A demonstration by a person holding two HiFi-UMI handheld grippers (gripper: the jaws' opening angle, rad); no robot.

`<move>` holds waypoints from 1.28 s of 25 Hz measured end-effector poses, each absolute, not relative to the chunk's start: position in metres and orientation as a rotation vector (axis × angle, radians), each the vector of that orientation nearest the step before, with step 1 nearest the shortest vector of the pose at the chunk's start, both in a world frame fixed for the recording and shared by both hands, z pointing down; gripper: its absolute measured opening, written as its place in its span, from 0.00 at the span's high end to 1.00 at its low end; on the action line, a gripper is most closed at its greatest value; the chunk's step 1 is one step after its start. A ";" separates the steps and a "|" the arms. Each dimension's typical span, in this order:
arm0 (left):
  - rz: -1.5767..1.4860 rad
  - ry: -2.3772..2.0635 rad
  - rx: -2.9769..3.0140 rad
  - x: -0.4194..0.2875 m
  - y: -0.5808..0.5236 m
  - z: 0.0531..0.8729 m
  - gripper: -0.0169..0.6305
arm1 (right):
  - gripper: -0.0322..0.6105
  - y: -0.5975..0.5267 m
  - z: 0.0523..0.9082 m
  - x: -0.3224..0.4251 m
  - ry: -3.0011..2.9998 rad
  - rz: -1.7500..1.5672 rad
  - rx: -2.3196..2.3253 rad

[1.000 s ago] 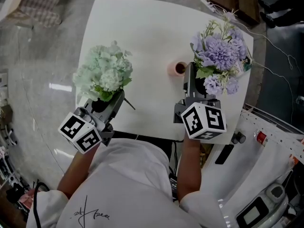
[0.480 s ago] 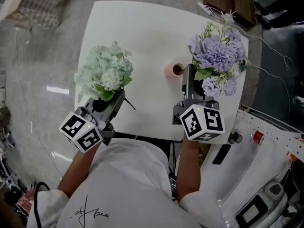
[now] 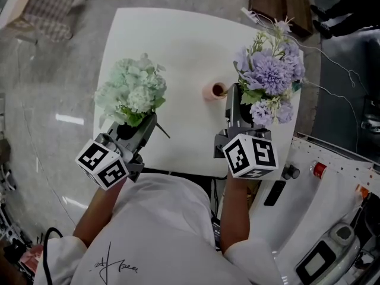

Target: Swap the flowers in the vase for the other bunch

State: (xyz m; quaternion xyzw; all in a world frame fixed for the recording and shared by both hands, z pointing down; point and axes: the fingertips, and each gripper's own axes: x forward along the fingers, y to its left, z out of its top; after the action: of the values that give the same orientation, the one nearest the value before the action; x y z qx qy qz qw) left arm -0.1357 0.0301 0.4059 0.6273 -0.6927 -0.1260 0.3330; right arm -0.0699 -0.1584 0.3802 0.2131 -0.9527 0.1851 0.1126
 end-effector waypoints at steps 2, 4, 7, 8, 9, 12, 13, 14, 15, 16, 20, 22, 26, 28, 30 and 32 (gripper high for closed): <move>-0.335 -1.805 1.644 -0.135 0.029 0.404 0.86 | 0.91 -0.158 0.376 -0.069 -2.802 0.537 0.628; -0.340 -1.805 1.651 -0.135 0.029 0.403 0.86 | 0.91 -0.159 0.373 -0.069 -2.811 0.530 0.632; -0.356 -1.800 1.654 -0.135 0.028 0.401 0.86 | 0.91 -0.159 0.367 -0.068 -2.821 0.519 0.635; -0.366 -1.798 1.656 -0.134 0.027 0.399 0.86 | 0.91 -0.159 0.365 -0.067 -2.824 0.513 0.636; -0.375 -1.797 1.657 -0.134 0.027 0.398 0.86 | 0.91 -0.159 0.363 -0.067 -2.828 0.508 0.637; -0.386 -1.795 1.665 -0.133 0.027 0.395 0.86 | 0.91 -0.158 0.357 -0.065 -2.834 0.503 0.639; -0.389 -1.794 1.669 -0.133 0.026 0.394 0.86 | 0.91 -0.158 0.355 -0.065 -2.837 0.502 0.641; -0.392 -1.793 1.672 -0.133 0.026 0.394 0.86 | 0.91 -0.158 0.354 -0.065 -2.839 0.501 0.644; -0.395 -1.792 1.675 -0.133 0.026 0.394 0.86 | 0.91 -0.159 0.352 -0.065 -2.842 0.501 0.647; -0.397 -1.791 1.676 -0.133 0.026 0.394 0.86 | 0.91 -0.159 0.351 -0.064 -2.844 0.502 0.650; -0.405 -1.791 1.685 -0.132 0.025 0.393 0.86 | 0.91 -0.160 0.342 -0.062 -2.862 0.496 0.658; -0.410 -1.793 1.690 -0.132 0.025 0.393 0.86 | 0.91 -0.160 0.337 -0.062 -2.871 0.492 0.660; -0.422 -1.792 1.702 -0.132 0.024 0.392 0.86 | 0.91 -0.161 0.328 -0.061 -2.892 0.486 0.659; -0.431 -1.788 1.707 -0.132 0.024 0.392 0.86 | 0.91 -0.162 0.324 -0.061 -2.900 0.477 0.661; -0.437 -1.783 1.712 -0.132 0.023 0.393 0.86 | 0.91 -0.163 0.321 -0.061 -2.906 0.468 0.665; -0.443 -1.780 1.718 -0.132 0.023 0.392 0.86 | 0.91 -0.162 0.318 -0.061 -2.910 0.462 0.669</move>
State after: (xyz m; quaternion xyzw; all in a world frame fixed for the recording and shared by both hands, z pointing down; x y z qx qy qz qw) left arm -0.1325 0.0228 0.3920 0.6500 -0.6736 -0.1677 0.3092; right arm -0.0609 -0.1622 0.3184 0.2210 -0.9614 0.1527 0.0603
